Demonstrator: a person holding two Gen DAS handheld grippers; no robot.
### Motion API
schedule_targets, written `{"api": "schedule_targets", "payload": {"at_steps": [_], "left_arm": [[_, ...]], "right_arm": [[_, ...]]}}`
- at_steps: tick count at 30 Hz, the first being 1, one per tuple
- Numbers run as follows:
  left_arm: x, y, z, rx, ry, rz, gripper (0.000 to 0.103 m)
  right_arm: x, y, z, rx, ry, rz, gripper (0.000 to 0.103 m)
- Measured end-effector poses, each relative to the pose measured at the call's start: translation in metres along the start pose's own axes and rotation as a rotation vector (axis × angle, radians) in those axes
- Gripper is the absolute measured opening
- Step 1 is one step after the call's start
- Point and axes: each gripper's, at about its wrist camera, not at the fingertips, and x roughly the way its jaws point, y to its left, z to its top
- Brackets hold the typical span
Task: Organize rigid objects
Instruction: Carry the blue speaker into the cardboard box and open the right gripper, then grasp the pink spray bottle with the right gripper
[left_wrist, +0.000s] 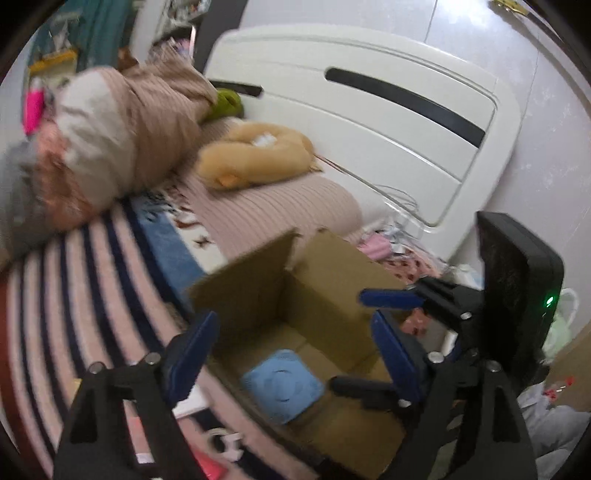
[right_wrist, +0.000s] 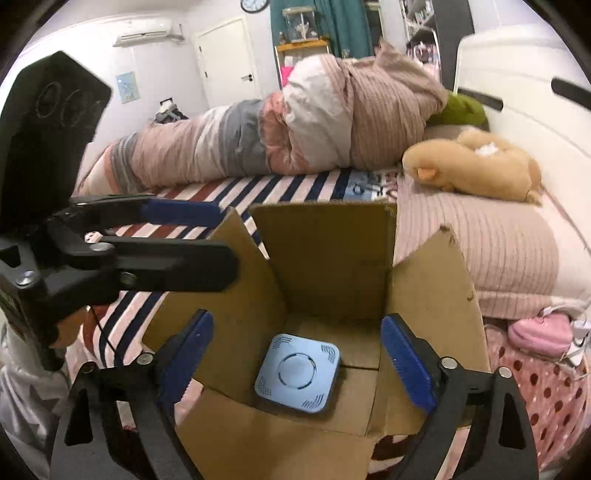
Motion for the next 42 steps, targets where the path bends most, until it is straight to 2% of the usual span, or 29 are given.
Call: {"api": "schedule_targets", "payload": {"at_steps": [4,10,13,16,17,18,20,23,26,29,32,35,42], "left_arm": [[-0.038,0.019,-0.012,-0.031,-0.08,0.081,0.097],[-0.094,0.064,-0.048,-0.086,-0.191,0.226,0.098],[-0.114,0.085,-0.072,-0.074,-0.21,0.311,0.098],[-0.123,0.108,-0.095,-0.096,-0.194,0.359,0.098],[-0.124,0.117,-0.103,-0.103,-0.181,0.364,0.098],[-0.125,0.123,-0.108,-0.111,-0.172,0.364,0.098],[-0.124,0.143,-0.125,-0.152,-0.144,0.356,0.098],[-0.119,0.162,-0.142,-0.196,-0.122,0.314,0.098],[-0.108,0.177,-0.158,-0.223,-0.1,0.273,0.098],[-0.095,0.183,-0.168,-0.228,-0.086,0.267,0.098],[-0.086,0.187,-0.174,-0.234,-0.081,0.241,0.098],[-0.08,0.192,-0.178,-0.237,-0.075,0.219,0.098],[-0.074,0.196,-0.179,-0.238,-0.071,0.197,0.098]], "right_arm": [[-0.014,0.028,0.007,-0.067,-0.06,-0.028,0.094],[-0.012,0.074,0.02,-0.105,-0.07,0.025,0.094],[0.003,0.102,0.025,-0.133,-0.034,0.054,0.094],[0.02,0.125,0.028,-0.145,-0.003,0.093,0.093],[0.026,0.134,0.027,-0.155,0.007,0.097,0.088],[0.034,0.142,0.026,-0.169,0.028,0.096,0.076],[0.053,0.157,0.021,-0.199,0.094,0.103,0.06],[0.085,0.17,0.011,-0.223,0.194,0.112,0.056],[0.117,0.174,-0.005,-0.231,0.302,0.082,0.043],[0.151,0.171,-0.022,-0.244,0.425,0.014,0.035],[0.172,0.161,-0.032,-0.22,0.486,-0.019,0.033],[0.182,0.155,-0.034,-0.21,0.496,-0.063,0.029],[0.2,0.146,-0.031,-0.158,0.524,-0.042,0.027]]}}
